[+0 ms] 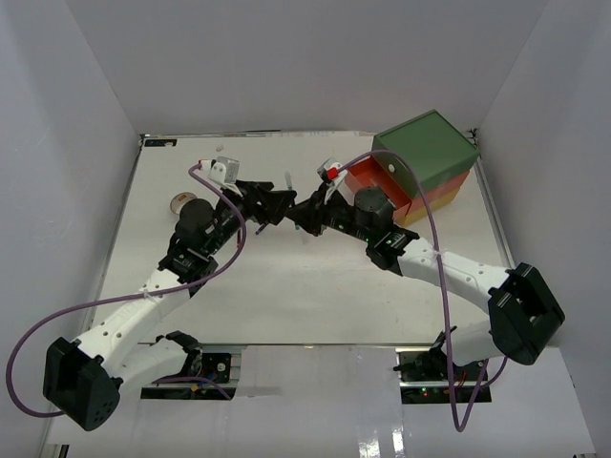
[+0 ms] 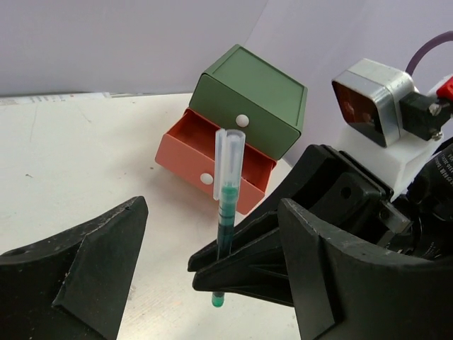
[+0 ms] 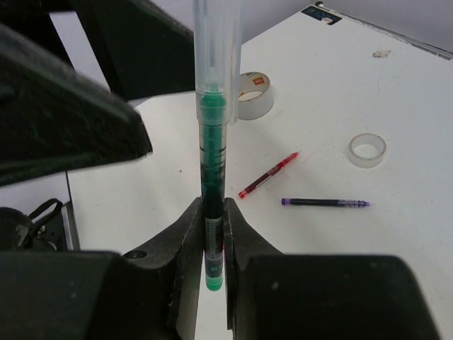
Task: Sort the stationery into containers
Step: Close the pen cap on the pen.
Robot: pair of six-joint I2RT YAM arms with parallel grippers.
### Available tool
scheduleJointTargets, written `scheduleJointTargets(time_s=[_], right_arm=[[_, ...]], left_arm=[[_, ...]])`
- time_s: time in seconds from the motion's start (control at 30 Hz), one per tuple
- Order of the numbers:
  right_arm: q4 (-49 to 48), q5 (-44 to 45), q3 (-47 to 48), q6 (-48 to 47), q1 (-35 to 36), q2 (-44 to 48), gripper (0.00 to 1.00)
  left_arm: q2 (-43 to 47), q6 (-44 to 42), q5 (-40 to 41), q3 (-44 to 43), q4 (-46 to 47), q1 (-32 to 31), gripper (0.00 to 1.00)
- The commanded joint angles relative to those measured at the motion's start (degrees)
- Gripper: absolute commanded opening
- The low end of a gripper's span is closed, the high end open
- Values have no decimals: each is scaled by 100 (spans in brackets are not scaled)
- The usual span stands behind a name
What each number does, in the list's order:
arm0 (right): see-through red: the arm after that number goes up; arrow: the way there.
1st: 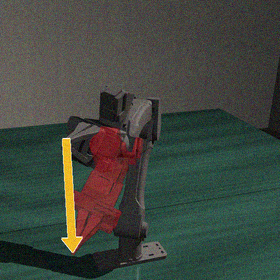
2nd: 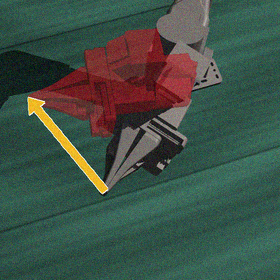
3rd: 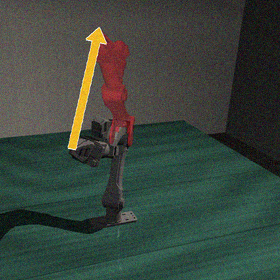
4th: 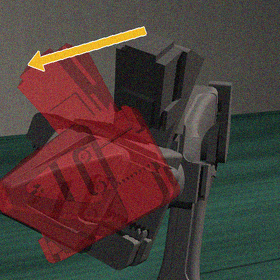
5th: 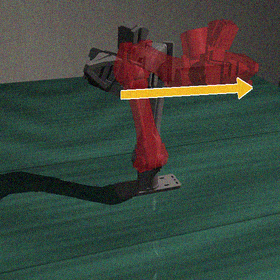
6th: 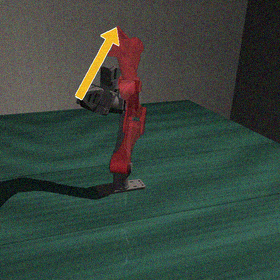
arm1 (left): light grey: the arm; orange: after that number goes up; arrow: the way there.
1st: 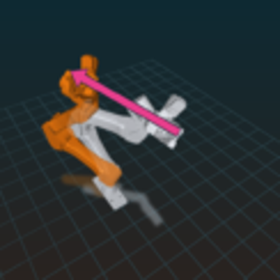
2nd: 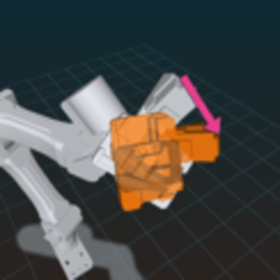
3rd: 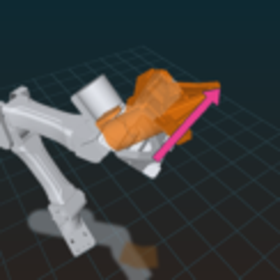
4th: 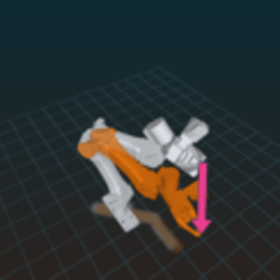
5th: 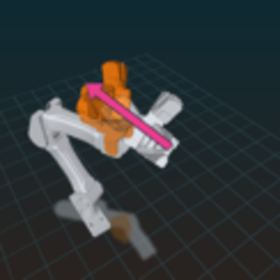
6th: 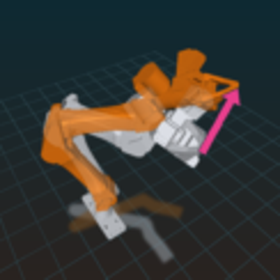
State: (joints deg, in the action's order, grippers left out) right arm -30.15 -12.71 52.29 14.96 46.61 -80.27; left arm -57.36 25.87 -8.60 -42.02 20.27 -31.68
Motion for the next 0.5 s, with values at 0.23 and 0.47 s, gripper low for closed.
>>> scheduleJointTargets(time_s=[0.23, 0.47], right_arm=[[-325, -1935, -220, -494, -687, 574, 8], [-36, -3272, -9, -713, -943, 644, 8]], left_arm=[[270, -943, -764, -859, -761, 188, 85], [-38, -1163, -2470, -1360, -858, 408, 85]])
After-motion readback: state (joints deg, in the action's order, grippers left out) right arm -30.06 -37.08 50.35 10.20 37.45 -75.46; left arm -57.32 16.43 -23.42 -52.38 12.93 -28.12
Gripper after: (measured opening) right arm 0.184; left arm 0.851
